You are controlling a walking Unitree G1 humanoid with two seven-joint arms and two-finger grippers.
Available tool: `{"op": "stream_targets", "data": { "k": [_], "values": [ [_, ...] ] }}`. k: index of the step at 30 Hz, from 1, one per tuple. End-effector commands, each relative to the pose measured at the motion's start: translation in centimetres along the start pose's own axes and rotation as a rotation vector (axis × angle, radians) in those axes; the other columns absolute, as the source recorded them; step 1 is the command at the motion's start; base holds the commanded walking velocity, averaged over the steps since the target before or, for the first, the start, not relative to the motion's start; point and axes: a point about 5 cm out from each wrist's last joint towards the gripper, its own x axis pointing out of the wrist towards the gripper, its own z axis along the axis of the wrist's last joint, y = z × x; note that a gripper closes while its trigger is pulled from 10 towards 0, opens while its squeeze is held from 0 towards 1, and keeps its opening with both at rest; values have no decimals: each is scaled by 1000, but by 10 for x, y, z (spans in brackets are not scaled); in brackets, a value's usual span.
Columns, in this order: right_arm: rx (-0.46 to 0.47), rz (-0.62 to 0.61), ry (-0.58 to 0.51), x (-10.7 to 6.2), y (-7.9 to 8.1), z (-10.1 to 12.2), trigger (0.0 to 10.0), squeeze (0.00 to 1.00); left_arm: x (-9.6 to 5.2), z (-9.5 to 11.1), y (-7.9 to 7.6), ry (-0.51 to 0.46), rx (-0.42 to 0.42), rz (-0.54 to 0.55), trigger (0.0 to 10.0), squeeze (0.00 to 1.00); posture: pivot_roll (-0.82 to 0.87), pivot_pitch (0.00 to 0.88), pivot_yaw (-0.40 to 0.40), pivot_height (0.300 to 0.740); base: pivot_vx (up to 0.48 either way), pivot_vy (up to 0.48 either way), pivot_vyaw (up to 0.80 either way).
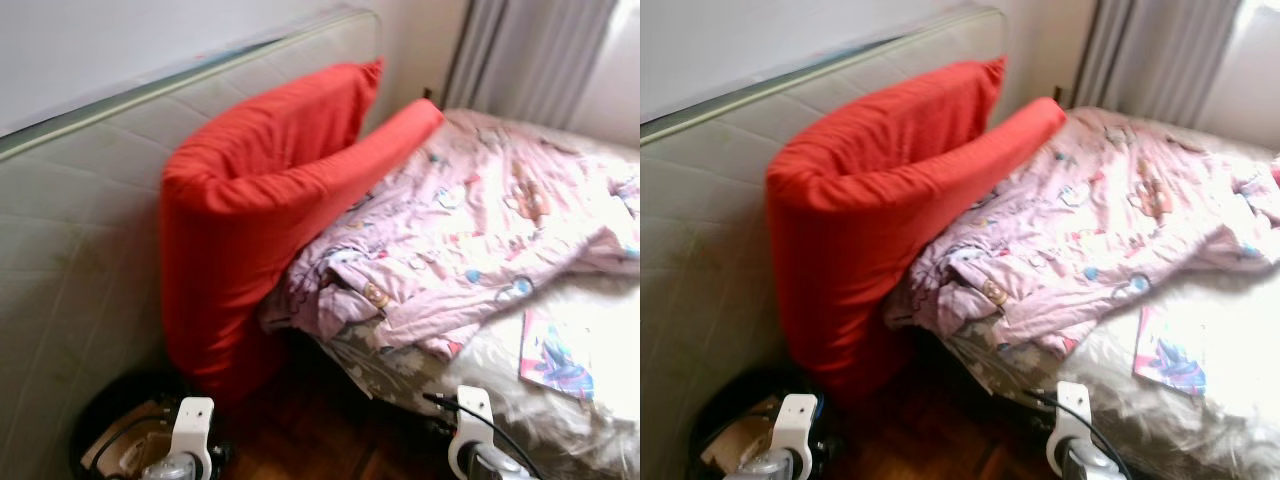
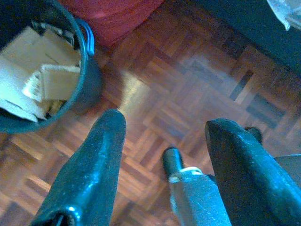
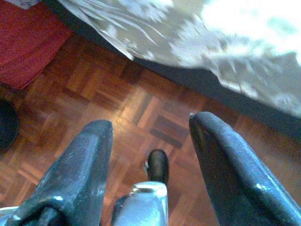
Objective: Clean up the room
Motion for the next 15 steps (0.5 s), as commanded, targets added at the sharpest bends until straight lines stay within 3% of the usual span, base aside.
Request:
{"op": "stream_targets", "data": {
  "k": [1,15],
  "values": [
    [7,-10,-2,0,-2,0,10000,0,0,1,-1,6,-2,-5,10000,0,-26,0,40,740,0,0,-800],
    [33,-7,-13,0,1,-1,10000,0,0,1,2,4,5,2,10000,0,-23,0,53,740,0,0,-800]
  ]
}}
